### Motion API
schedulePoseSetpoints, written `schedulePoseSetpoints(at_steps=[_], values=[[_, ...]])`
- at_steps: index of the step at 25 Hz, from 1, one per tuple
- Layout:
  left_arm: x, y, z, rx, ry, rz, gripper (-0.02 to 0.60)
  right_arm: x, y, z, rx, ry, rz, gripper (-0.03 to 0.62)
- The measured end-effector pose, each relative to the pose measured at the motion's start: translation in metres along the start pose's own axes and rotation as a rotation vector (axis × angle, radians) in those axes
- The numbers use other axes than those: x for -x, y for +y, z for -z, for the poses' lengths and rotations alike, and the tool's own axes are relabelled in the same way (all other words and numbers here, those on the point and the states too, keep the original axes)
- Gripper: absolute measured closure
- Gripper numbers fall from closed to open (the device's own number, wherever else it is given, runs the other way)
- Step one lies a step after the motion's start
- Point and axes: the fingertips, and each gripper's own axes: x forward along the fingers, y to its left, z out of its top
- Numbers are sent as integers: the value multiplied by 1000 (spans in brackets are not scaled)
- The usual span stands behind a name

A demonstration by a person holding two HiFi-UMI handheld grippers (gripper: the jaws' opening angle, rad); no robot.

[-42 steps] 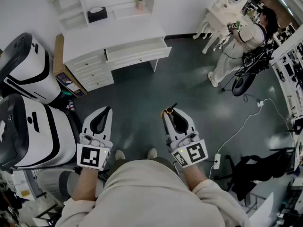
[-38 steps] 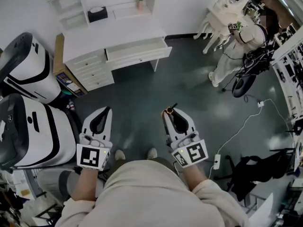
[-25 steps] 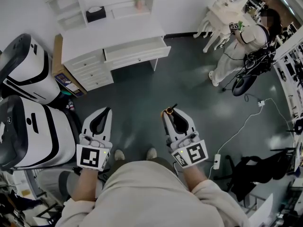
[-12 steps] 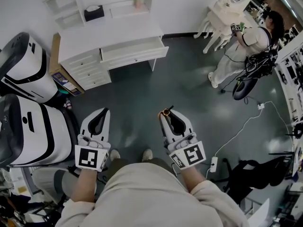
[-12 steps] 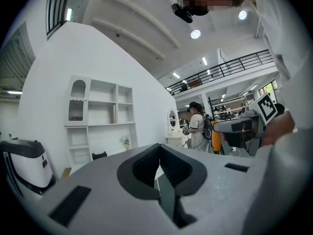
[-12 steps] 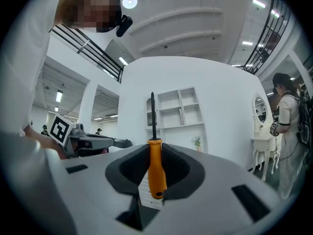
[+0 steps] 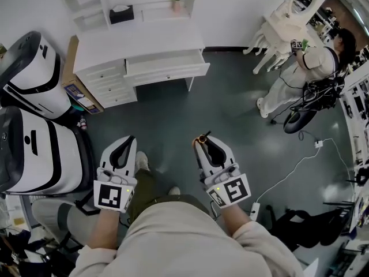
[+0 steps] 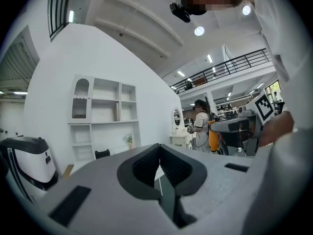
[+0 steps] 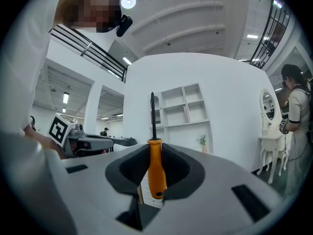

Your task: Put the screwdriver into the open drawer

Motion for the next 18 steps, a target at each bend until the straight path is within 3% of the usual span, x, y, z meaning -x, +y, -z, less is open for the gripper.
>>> schedulePoseSetpoints(at_steps=[18], values=[[-177, 117, 2, 6, -34, 112, 577, -164, -88, 9, 12, 17, 79, 517]])
